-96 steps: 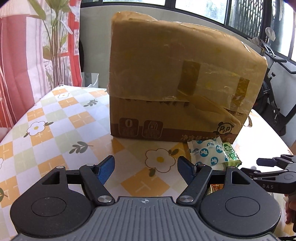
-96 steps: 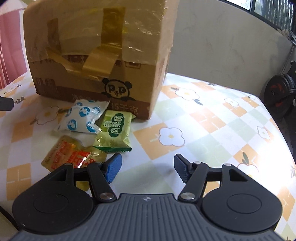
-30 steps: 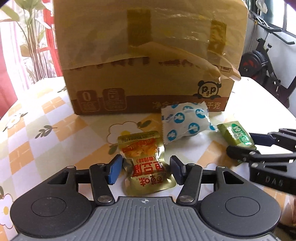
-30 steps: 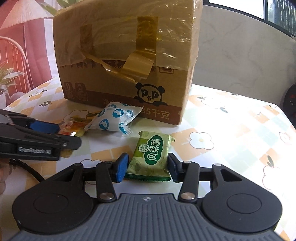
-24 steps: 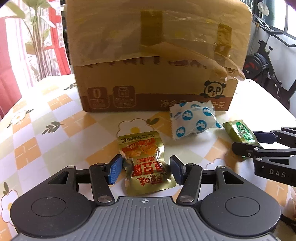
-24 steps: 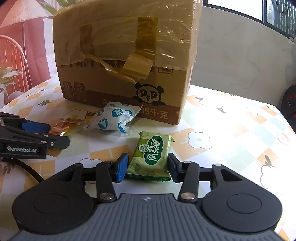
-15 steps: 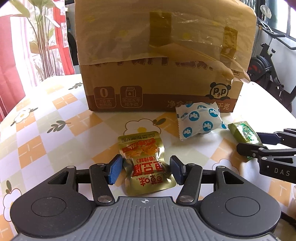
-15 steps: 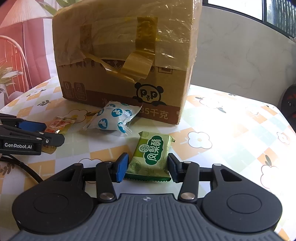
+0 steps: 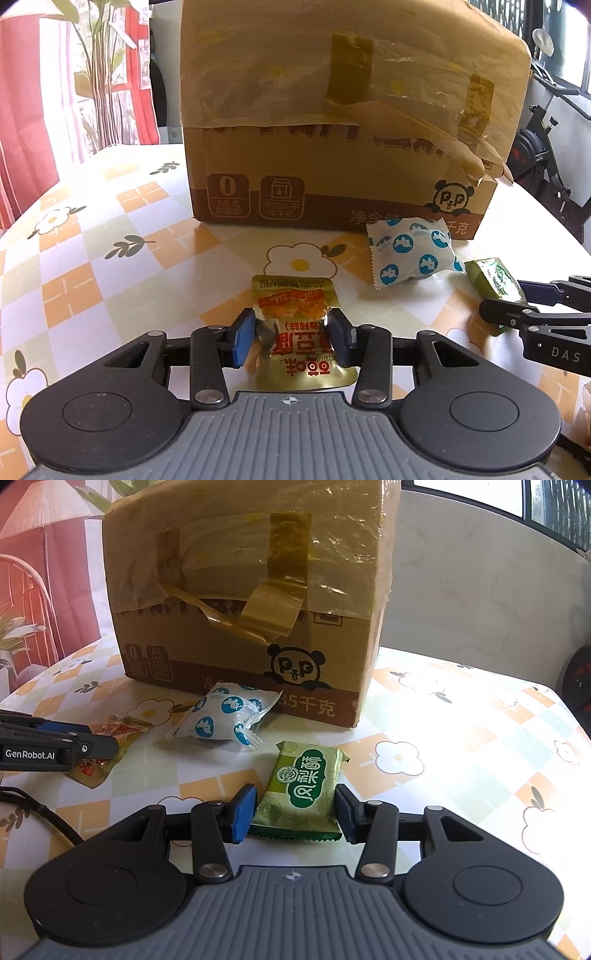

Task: Organize snacks
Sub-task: 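Close the left gripper on the gold bag, adjusting its grip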

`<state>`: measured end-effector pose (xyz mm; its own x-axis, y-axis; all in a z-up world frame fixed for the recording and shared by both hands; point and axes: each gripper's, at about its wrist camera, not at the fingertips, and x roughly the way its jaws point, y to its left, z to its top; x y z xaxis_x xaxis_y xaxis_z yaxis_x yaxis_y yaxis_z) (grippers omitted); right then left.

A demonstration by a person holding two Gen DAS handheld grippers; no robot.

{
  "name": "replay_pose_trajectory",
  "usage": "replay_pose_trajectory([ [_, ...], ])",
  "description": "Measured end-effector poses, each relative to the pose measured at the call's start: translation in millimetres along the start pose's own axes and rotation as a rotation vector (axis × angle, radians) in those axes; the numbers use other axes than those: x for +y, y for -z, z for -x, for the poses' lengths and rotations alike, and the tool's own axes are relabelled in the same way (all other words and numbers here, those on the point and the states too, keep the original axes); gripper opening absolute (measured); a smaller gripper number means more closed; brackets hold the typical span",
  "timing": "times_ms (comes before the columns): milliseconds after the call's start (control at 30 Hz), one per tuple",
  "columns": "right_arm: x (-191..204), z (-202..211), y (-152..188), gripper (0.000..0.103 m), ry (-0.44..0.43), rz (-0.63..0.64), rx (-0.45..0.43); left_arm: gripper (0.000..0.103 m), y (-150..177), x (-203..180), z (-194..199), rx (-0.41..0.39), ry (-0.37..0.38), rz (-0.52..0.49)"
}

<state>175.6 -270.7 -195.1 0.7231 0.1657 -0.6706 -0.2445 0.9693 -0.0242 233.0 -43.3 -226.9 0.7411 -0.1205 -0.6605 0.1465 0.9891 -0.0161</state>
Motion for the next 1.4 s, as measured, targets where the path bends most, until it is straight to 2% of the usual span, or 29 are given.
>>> replay_pose_trajectory([
  [667, 0, 0, 0, 0.049, -0.001, 0.001, 0.001, 0.053, -1, -3, -2, 0.013, -0.011, -0.025],
  [1067, 0, 0, 0, 0.049, -0.001, 0.001, 0.001, 0.058, -3, -1, 1, 0.037, 0.013, -0.012],
  [1300, 1, 0, 0, 0.049, -0.001, -0.002, 0.001, 0.059, 0, -2, 13, 0.029, 0.042, -0.04],
  [1400, 1, 0, 0, 0.049, -0.001, -0.001, 0.001, 0.063, 3, 0, 20, 0.032, 0.061, -0.033],
])
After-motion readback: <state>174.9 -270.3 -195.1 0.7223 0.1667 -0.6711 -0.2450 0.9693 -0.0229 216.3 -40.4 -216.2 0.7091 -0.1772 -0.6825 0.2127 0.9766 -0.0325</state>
